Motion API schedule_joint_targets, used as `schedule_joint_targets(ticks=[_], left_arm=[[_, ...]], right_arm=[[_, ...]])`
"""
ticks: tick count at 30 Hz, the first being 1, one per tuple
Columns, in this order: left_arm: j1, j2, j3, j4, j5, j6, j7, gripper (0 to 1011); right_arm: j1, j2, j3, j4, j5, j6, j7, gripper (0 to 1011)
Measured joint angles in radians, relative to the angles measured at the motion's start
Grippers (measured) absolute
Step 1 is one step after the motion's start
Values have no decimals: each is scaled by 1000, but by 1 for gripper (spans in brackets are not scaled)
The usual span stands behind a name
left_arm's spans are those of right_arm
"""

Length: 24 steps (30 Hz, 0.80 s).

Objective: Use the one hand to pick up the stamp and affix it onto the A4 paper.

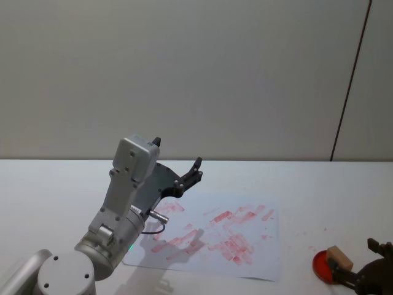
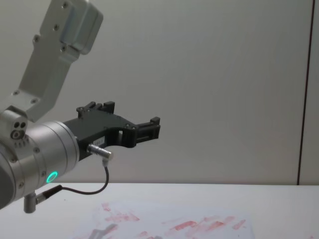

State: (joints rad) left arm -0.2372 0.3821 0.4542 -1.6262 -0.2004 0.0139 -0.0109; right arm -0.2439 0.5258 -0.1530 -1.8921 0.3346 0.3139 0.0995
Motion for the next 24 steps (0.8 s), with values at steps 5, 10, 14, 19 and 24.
schedule_joint_targets(ticks=[5,10,14,19,24], left_arm=[[0,0,0,0,0,0,0,1003],[0,0,0,0,0,0,0,1002],[0,0,0,0,0,0,0,1002],[0,0,0,0,0,0,0,1002],[0,0,0,0,0,0,0,1003]], right_arm=[[9,-10,-7,11,-17,21,7,1001],[18,-19,-13,22,-31,34,12,1001],[27,-27,-18,33,-41,42,15,1001],[41,-40,-24,51,-57,51,20,1001],[52,-51,-29,64,-69,57,25,1001]])
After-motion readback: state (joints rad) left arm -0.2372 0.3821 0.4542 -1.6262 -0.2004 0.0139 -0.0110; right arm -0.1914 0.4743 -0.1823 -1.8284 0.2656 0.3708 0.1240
